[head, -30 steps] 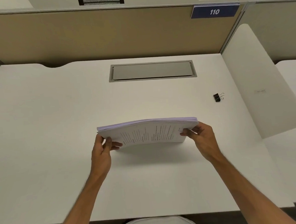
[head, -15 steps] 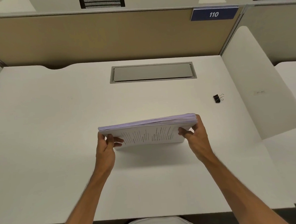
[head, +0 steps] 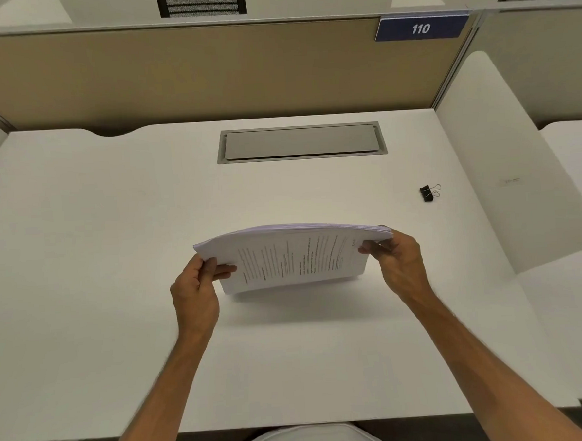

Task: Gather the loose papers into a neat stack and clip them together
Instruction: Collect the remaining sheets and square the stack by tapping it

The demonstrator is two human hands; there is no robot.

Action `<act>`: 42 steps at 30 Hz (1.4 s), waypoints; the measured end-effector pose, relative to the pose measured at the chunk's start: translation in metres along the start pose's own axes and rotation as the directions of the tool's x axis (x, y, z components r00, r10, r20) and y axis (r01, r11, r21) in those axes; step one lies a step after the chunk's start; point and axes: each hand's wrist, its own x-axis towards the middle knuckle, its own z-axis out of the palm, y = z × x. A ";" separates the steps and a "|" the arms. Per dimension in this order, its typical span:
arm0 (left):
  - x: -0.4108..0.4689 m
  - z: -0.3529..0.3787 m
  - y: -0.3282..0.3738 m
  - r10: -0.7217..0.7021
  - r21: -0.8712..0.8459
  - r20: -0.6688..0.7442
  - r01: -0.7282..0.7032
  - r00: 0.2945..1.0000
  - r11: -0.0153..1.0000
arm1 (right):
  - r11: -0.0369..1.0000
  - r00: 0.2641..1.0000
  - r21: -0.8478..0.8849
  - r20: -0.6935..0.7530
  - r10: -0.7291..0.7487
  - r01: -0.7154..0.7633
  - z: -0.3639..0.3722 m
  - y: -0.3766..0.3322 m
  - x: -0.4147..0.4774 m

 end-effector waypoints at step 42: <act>-0.014 0.015 -0.017 -0.002 0.203 -0.015 0.005 1.000 0.979 | 0.979 0.986 -0.121 -0.039 0.161 -0.164 0.023 0.023 -0.005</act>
